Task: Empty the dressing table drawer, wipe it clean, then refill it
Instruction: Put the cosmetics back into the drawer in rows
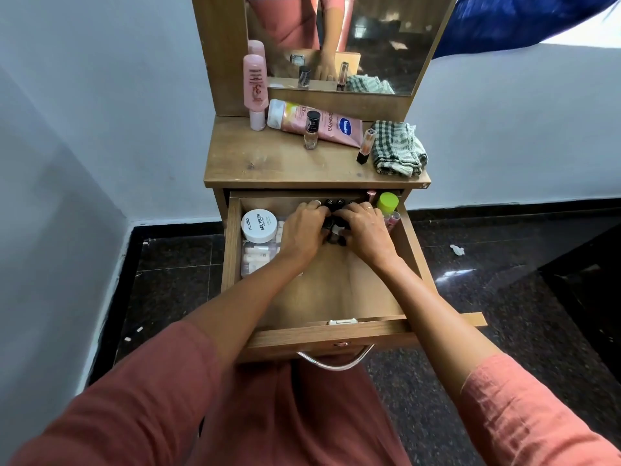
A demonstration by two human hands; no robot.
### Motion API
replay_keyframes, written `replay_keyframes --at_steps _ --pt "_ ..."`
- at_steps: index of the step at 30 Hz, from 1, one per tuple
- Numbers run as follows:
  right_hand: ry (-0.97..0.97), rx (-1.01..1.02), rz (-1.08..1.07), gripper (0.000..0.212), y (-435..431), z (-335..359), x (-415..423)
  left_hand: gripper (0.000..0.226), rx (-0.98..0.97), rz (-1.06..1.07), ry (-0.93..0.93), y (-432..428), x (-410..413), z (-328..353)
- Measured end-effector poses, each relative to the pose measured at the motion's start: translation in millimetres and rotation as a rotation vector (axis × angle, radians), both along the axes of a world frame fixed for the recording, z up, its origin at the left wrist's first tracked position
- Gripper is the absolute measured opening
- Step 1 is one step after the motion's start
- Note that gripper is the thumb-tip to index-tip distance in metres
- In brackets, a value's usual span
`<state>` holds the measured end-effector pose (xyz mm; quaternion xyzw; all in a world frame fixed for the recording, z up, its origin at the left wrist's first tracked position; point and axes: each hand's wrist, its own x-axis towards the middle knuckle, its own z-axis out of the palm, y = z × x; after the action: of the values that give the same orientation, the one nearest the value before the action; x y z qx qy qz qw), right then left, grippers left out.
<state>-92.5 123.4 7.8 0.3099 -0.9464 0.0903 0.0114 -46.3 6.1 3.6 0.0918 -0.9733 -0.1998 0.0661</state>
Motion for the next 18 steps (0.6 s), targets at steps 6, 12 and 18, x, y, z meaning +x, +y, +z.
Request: replay_keyframes --at_steps 6,12,18 --pt "0.037 -0.141 0.034 0.034 -1.7 12.3 -3.2 0.027 0.043 -0.026 0.087 -4.3 1.8 5.9" --pt "0.080 -0.407 -0.031 0.020 -15.1 41.2 -14.7 0.017 0.166 0.004 0.326 -18.9 -7.6 29.0" --pt "0.123 -0.689 -0.215 0.019 -16.5 69.2 -48.9 0.023 0.167 0.074 0.459 -42.6 -46.2 62.9"
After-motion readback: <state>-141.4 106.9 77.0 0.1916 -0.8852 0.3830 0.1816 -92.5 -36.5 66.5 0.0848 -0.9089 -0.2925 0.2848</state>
